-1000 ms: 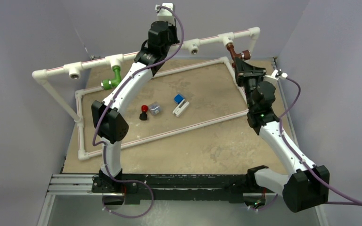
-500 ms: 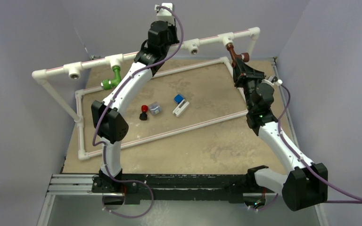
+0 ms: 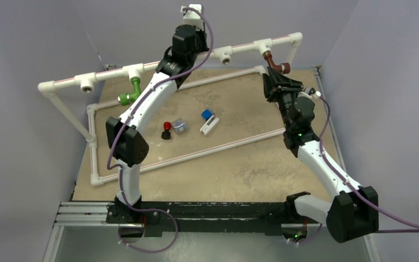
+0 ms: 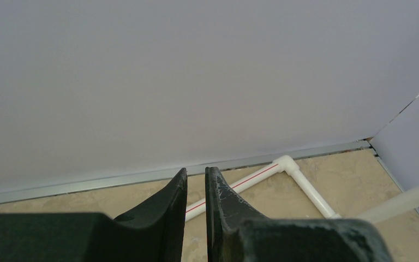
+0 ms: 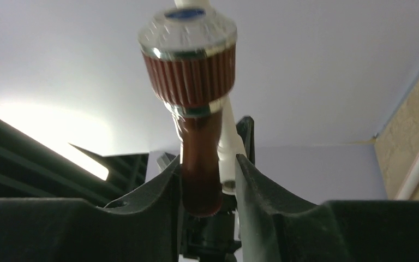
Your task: Install the water faucets
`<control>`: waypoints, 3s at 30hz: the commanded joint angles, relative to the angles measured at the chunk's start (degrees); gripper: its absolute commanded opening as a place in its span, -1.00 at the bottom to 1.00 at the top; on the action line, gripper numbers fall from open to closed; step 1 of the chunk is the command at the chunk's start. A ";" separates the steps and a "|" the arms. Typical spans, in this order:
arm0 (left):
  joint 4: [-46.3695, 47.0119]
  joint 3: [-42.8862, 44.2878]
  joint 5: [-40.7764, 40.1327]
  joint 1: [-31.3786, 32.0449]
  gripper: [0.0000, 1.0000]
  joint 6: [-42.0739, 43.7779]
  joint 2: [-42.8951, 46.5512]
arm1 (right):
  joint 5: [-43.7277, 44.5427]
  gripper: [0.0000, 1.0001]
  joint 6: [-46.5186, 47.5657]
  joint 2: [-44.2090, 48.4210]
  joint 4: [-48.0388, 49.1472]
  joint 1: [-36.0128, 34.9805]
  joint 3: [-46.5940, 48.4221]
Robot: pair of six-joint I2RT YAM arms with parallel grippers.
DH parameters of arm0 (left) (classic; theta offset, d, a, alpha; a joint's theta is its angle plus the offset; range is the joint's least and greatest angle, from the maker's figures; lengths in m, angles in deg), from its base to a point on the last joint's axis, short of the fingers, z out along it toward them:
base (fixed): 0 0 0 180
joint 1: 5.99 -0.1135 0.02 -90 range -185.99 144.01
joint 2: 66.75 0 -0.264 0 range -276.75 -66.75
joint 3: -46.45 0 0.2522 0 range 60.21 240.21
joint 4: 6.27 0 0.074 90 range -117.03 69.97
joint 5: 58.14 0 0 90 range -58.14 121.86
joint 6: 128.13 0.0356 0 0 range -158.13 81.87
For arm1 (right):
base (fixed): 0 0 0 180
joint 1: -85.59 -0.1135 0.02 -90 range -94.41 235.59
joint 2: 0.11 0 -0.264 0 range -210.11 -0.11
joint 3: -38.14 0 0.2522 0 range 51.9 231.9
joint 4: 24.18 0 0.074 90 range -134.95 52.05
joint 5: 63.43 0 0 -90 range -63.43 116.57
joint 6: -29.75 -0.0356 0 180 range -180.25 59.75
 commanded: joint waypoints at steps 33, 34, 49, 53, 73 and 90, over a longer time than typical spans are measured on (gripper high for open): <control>-15.14 -2.71 3.04 1.25 -0.67 0.95 -3.02 | 1.29 0.58 55.11 18.38 -17.14 -1.56 2.19; -15.17 -2.75 3.01 1.17 -0.67 1.04 -2.94 | 1.73 0.58 58.51 19.25 -17.66 -1.50 2.11; -15.31 -3.11 4.56 0.81 -0.66 1.05 -1.92 | -5.42 0.62 115.62 19.03 -19.10 -1.60 4.85; -15.52 -2.60 5.02 0.83 -0.66 0.79 -2.16 | -4.49 0.63 128.86 17.93 -19.54 -2.10 3.50; -15.88 -2.66 5.29 0.69 -0.66 1.14 -2.76 | 8.98 0.69 180.73 10.37 13.09 -10.72 -10.13; -15.97 -2.56 5.73 0.07 -0.66 1.84 -3.14 | 8.07 0.61 187.30 -2.62 20.89 -10.81 -1.71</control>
